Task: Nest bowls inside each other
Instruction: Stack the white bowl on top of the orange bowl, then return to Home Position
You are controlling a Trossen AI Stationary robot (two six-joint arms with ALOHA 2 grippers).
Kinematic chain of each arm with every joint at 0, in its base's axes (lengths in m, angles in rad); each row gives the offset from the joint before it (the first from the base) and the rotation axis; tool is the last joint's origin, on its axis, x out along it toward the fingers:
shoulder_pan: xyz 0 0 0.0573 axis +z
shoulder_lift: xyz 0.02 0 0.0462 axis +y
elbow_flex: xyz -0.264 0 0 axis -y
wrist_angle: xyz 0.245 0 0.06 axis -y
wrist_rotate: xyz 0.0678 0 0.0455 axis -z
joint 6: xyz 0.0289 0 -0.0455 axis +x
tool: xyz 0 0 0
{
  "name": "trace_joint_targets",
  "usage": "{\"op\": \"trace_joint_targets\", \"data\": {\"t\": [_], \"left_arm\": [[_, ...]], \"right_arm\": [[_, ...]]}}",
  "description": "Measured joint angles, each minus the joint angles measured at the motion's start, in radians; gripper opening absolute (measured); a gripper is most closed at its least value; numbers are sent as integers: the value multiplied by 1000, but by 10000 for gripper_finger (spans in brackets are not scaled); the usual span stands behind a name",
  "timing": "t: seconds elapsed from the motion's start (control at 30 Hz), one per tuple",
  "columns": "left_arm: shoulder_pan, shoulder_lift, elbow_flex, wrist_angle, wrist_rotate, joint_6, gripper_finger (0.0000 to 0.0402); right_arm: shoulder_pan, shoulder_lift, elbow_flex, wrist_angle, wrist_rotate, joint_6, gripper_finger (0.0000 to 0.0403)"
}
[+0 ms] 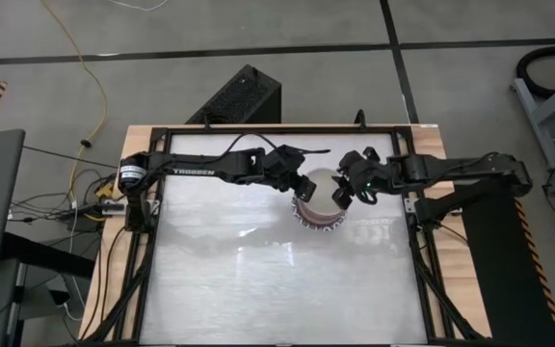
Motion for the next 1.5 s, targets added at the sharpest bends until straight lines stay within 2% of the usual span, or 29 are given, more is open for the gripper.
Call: {"op": "trace_joint_targets", "data": {"t": [0.17, 0.37, 1.03, 1.33, 1.5], "left_arm": [[4, 0, 0, -10, 23, 0, 189], [5, 0, 0, -39, -9, 68, 195], [20, -4, 3, -137, -17, 97, 196], [20, -6, 72, -170, -21, 139, 196], [20, -6, 197, -238, -35, 218, 196]], "right_arm": [[1, 0, -90, 84, -5, 21, 140], [1, 0, -135, 152, -9, 45, 140], [0, 0, -138, 87, -9, 49, 140], [0, 0, -138, 60, -6, 61, 140], [0, -3, -138, 99, -5, 61, 140]]}}
